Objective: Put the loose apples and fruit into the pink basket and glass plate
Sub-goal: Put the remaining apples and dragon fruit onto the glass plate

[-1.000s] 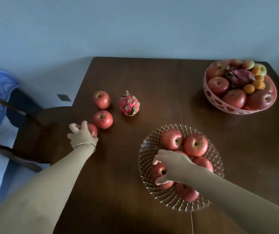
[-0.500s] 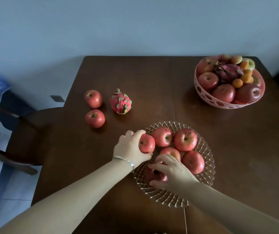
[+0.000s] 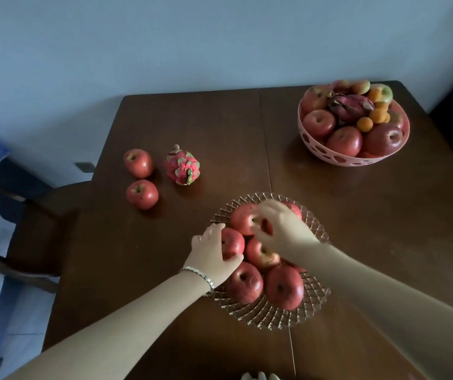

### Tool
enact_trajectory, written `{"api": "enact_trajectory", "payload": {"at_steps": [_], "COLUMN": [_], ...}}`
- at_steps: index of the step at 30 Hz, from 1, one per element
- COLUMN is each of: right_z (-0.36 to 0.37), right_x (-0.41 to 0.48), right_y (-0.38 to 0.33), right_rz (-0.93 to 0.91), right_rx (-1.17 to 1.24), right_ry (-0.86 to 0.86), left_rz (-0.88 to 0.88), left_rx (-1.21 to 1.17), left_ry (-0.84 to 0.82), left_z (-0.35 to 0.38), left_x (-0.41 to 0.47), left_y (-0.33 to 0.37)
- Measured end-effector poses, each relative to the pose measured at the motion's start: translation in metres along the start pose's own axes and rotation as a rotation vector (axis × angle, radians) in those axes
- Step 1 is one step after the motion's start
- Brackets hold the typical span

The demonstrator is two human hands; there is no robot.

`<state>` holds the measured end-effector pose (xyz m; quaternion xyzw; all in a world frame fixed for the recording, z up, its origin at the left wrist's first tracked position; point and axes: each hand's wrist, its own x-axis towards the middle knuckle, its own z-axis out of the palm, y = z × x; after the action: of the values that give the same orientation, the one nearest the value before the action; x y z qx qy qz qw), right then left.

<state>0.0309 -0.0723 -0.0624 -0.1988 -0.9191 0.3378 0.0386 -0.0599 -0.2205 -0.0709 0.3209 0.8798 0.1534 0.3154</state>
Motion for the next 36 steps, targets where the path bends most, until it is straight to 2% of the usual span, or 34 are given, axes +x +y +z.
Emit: {"api": "enact_trajectory", "payload": {"at_steps": [2,5,7,13,17,22,25,27,29,32,36], "right_z": [-0.008,-0.006,0.0,-0.005,-0.006,-0.011,-0.013,-0.013,-0.014,-0.018,-0.021], "right_x": [0.023,0.045,0.049,0.053,0.058,0.059,0.055,0.051,0.051,0.056,0.086], "right_y": [0.004,0.002,0.001,-0.007,-0.007,0.007,0.012,0.014,0.011,0.002,-0.032], "right_rz": [0.05,0.108,0.128,0.161,0.141,0.18,0.214,0.241,0.247,0.229,0.156], "right_rx": [-0.101,-0.266,-0.375,-0.387,-0.471,-0.326,-0.235,-0.215,-0.254,-0.318,-0.207], "right_ry": [-0.053,-0.323,-0.42,-0.391,-0.408,-0.475,-0.433,-0.409,-0.426,-0.415,-0.378], "left_rz": [-0.054,-0.136,-0.141,-0.099,-0.068,-0.015,0.01,0.03,0.045,0.08,0.043], "left_rx": [-0.067,-0.221,-0.245,-0.282,-0.42,-0.437,-0.41,-0.304,-0.194,-0.225,-0.376], "left_ry": [0.018,0.07,0.108,0.192,0.221,0.239,0.223,0.19,0.137,0.065,0.245], "left_z": [0.006,0.014,0.021,0.031,0.031,0.028,0.023,0.02,0.012,-0.008,-0.061], "left_x": [-0.003,-0.006,-0.008,-0.007,-0.003,0.001,0.001,0.003,0.007,0.012,0.025], "left_y": [0.005,0.01,0.012,0.013,0.01,-0.001,-0.006,-0.006,-0.007,-0.01,-0.043]}}
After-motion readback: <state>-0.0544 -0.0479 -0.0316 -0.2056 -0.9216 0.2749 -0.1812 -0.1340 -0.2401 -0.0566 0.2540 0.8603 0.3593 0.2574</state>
